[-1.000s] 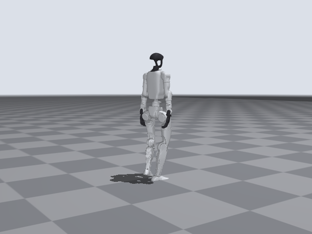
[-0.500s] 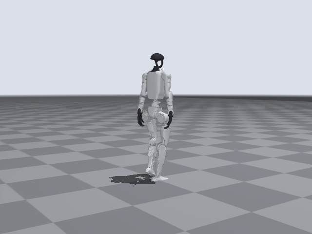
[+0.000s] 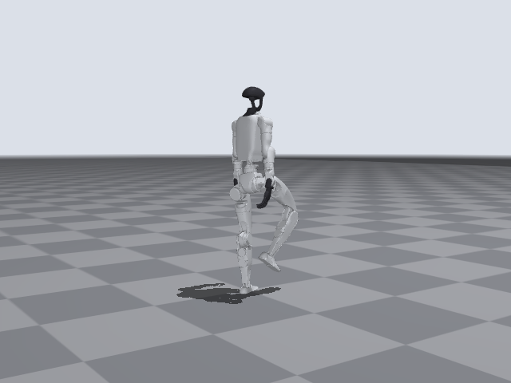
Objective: In place motions
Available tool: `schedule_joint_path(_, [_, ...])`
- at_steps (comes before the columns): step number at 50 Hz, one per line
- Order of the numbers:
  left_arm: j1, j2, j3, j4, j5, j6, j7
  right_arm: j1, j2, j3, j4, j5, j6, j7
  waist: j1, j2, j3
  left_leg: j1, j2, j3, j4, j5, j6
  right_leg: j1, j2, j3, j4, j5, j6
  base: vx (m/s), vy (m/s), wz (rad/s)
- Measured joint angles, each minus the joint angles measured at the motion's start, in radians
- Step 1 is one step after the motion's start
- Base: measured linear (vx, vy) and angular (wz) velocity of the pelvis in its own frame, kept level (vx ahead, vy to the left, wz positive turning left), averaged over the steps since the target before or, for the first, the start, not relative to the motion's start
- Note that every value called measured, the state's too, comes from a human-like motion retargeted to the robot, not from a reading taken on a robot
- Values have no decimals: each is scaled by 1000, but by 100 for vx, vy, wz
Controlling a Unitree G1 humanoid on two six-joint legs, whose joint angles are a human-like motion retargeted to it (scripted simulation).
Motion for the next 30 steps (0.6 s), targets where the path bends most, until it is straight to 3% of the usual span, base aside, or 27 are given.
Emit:
schedule_joint_path(4, [45, -23, 6, 16, 11, -4, 13, 26, 3, 1, 13, 14, 7, -6, 46, -33, -30, 46, -10, 66, -36, 1, -16, 241, 48, 64, -281, 16, 33, 14, -4, -34])
schedule_joint_path(8, [112, -45, 21, 43, 20, -4, 4, 43, 4, 1, 14, 13, 9, -11, 56, -76, -60, 76, -49, 84, -19, -23, -21, 574, 106, 182, -781, 74, 104, 24, -1, 25])
schedule_joint_path(10, [149, -43, 37, 62, 33, -8, -8, 32, 8, 5, 20, 4, 8, -8, 7, -114, -25, 113, -84, 55, 46, -59, -17, 816, 110, 150, -1100, -23, 68, 27, 2, 89])
schedule_joint_path(12, [190, -40, 63, 80, 48, -5, -16, 29, 12, 19, 22, -4, 9, -7, 54, -147, -51, 99, -98, 110, 129, -77, -22, 960, 51, -30, -1275, -171, -26, 29, 5, -85])
schedule_joint_path(13, [207, -38, 76, 92, 57, 0, -21, 28, 12, 24, 23, -6, 10, -3, 103, -174, -82, 71, -109, 167, 188, -64, -23, 970, 26, -56, -1351, -121, -28, 11, 10, -150])
schedule_joint_path(15, [192, -40, 96, 125, 63, 15, -20, -8, 19, 11, 20, -7, 22, 17, 157, -219, -108, -58, -93, 243, 394, 59, -24, 933, -25, 77, -1396, -87, 21, -26, 12, -58])
schedule_joint_path(18, [160, -53, 118, 120, -4, -5, 13, -72, 24, 8, -42, 22, -4, 27, 198, -255, -8, -261, -57, 183, 692, 259, -30, 917, -58, 41, -1401, -44, 20, -44, 5, -14])
schedule_joint_path(21, [177, -51, 109, 111, -38, -15, -23, -90, 17, 48, -119, 4, -20, 46, 208, -273, 35, -371, -30, 174, 886, 174, -8, 932, -50, 70, -1417, -25, -9, -11, 5, -34])
schedule_joint_path(25, [178, -60, 135, 161, 8, 22, -14, -85, 28, 50, -161, -53, -24, -4, 176, -268, -6, -466, -14, 182, 979, 92, 23, 895, -55, 93, -1412, -23, -31, -3, 7, 26])
schedule_joint_path(30, [183, -61, 114, 119, 4, 8, -20, -70, 27, 55, -171, 2, -54, 27, 172, -279, 18, -345, -41, 209, 862, 108, 17, 915, -66, 88, -1406, -29, -41, 0, 1, 14])
